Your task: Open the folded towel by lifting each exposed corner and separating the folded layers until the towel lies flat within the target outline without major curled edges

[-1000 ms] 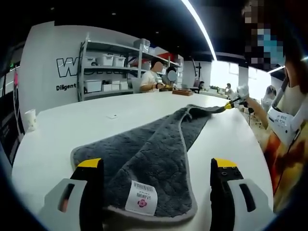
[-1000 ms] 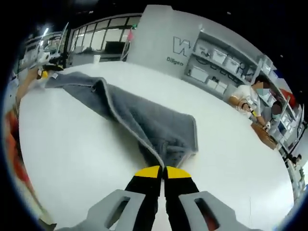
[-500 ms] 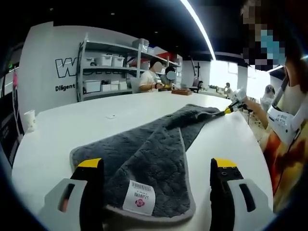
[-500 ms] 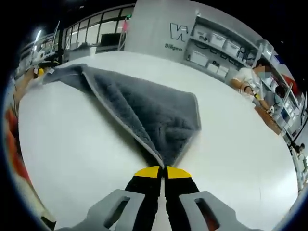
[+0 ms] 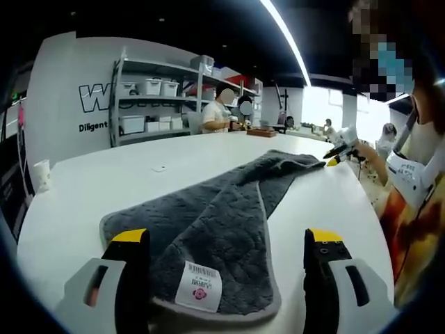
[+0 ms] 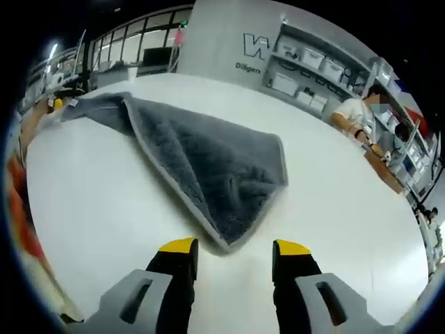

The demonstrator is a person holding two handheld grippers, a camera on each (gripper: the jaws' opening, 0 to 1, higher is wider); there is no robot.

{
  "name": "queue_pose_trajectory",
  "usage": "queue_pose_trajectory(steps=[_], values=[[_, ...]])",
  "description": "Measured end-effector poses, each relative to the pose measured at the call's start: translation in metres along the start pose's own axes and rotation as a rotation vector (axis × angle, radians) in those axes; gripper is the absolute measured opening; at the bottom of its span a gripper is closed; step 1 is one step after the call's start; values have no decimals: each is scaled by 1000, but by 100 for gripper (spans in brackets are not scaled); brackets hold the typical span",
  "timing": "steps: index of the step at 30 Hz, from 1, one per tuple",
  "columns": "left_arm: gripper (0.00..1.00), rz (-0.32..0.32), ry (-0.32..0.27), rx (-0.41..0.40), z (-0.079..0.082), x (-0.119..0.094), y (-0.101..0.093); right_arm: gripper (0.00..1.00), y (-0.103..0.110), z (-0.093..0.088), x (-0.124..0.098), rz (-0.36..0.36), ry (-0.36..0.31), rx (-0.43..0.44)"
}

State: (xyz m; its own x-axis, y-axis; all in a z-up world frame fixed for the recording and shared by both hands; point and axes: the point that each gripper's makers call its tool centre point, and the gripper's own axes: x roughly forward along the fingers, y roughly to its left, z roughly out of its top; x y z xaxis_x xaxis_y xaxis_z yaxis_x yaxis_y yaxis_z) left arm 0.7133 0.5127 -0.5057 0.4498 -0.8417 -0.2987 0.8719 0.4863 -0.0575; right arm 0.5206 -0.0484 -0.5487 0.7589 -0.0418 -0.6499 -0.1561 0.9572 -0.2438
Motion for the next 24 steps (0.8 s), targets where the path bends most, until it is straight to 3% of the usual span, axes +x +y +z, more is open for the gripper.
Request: queue_pose_trajectory(steps=[5, 7, 10, 12, 15, 21, 24], values=[[90, 4, -10, 1, 3, -2, 0, 53, 11, 12, -6, 30, -49, -11], [90, 4, -9, 0, 4, -2, -1, 64, 17, 18, -7, 37, -69, -13], [91, 3, -15, 0, 6, -2, -3, 86, 25, 28, -4, 52, -102, 2], [92, 6, -20, 3, 9, -4, -5, 94, 28, 33, -3, 53, -114, 2], [92, 12, -22, 6, 11, -6, -7, 99, 29, 38, -1, 46, -125, -7], [92, 42, -16, -1, 10, -14, -9, 99, 28, 52, 3, 39, -163, 8], [90, 88, 7, -7, 5, -22, -7, 99, 26, 61, 4, 35, -192, 8]])
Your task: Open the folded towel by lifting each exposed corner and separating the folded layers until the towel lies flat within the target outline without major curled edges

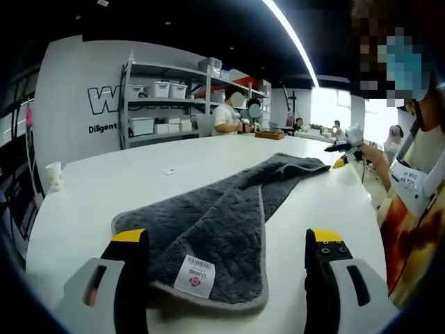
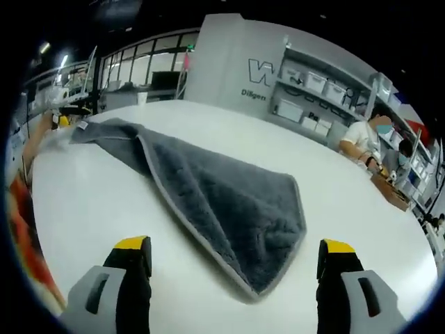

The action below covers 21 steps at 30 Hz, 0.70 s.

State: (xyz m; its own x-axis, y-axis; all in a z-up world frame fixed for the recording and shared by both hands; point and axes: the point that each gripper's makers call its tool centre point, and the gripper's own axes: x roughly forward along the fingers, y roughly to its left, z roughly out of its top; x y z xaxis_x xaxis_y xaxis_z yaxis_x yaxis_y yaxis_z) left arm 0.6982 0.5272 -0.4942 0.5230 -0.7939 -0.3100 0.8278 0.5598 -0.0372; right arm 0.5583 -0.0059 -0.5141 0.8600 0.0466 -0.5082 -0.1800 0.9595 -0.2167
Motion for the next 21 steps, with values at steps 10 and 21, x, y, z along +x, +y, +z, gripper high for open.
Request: queue_pose_trajectory(steps=[10, 21], values=[[83, 130, 98, -40, -24, -30, -5, 99, 13, 9, 14, 40, -8, -30], [70, 169, 152, -172, -55, -41, -17, 99, 22, 16, 18, 59, -15, -56]])
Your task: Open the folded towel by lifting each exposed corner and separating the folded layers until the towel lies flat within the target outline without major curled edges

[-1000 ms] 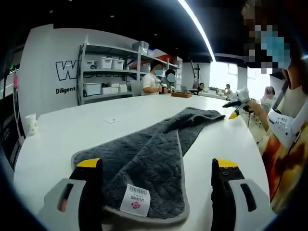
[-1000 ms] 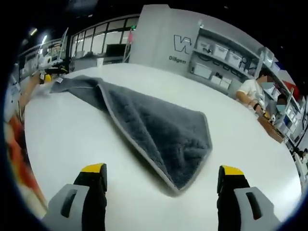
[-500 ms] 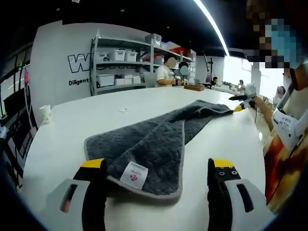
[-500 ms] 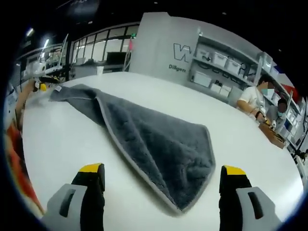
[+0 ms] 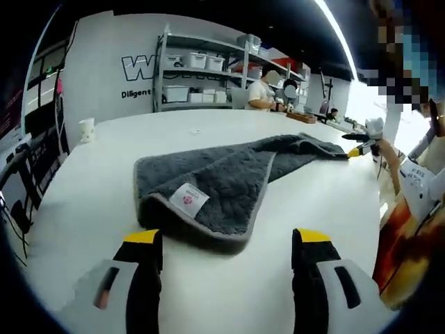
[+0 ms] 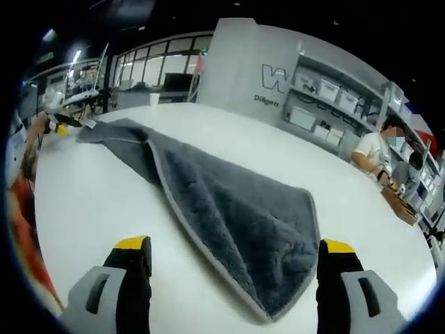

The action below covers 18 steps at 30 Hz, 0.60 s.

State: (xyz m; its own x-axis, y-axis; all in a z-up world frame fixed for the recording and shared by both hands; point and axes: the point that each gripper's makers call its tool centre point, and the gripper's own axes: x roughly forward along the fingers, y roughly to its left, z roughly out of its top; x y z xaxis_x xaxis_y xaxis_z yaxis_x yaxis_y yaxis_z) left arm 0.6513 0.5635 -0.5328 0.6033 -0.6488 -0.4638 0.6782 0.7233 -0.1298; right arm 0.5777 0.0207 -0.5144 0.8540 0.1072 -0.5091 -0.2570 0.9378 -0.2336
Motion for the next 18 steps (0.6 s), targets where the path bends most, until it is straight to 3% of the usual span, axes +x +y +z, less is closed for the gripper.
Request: queue_pose_trajectory(steps=[5, 10, 16, 18], values=[[58, -26, 18, -68, -8, 7, -5, 99, 1, 1, -1, -2, 1, -8], [34, -41, -13, -136, -2, 13, -6, 99, 1, 2, -3, -5, -3, -11], [31, -30, -10, -187, -3, 22, -1, 99, 1, -1, -5, -10, 3, -13], [24, -19, -6, -204, -4, 24, 1, 98, -1, -2, -6, -17, 8, -14]])
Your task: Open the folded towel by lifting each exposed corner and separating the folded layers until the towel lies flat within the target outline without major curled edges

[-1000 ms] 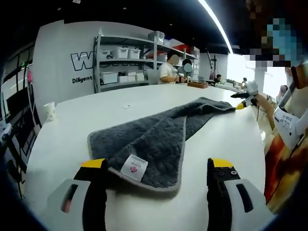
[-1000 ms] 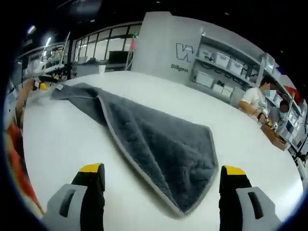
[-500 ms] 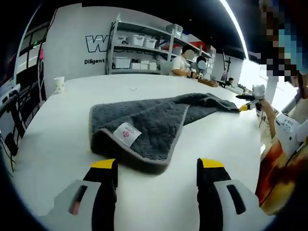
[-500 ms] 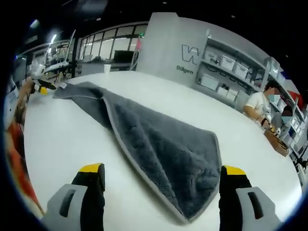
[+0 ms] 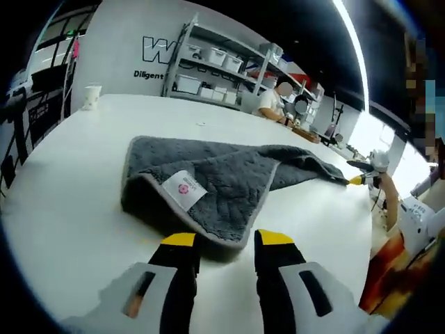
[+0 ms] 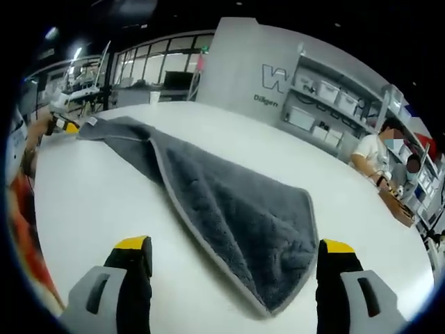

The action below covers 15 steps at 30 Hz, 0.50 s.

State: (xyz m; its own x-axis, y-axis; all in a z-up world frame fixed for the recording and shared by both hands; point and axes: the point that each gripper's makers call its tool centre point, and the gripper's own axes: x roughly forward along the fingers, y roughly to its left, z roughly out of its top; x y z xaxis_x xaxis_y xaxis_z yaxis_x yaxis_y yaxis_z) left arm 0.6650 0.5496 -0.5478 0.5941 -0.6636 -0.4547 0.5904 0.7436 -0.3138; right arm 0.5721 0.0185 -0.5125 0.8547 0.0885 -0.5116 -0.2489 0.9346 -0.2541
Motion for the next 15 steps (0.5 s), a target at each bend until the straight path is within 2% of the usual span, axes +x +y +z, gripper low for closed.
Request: queue_pose_trajectory(steps=[3, 6, 15], values=[[10, 5, 1, -10, 0, 1, 3, 98, -2, -1, -1, -3, 1, -1], [4, -8, -2, -18, 1, 1, -1, 98, -3, -1, -2, -6, 2, 1], [2, -52, 8, -34, 2, -8, -13, 99, -3, 0, -1, -7, -2, 0]])
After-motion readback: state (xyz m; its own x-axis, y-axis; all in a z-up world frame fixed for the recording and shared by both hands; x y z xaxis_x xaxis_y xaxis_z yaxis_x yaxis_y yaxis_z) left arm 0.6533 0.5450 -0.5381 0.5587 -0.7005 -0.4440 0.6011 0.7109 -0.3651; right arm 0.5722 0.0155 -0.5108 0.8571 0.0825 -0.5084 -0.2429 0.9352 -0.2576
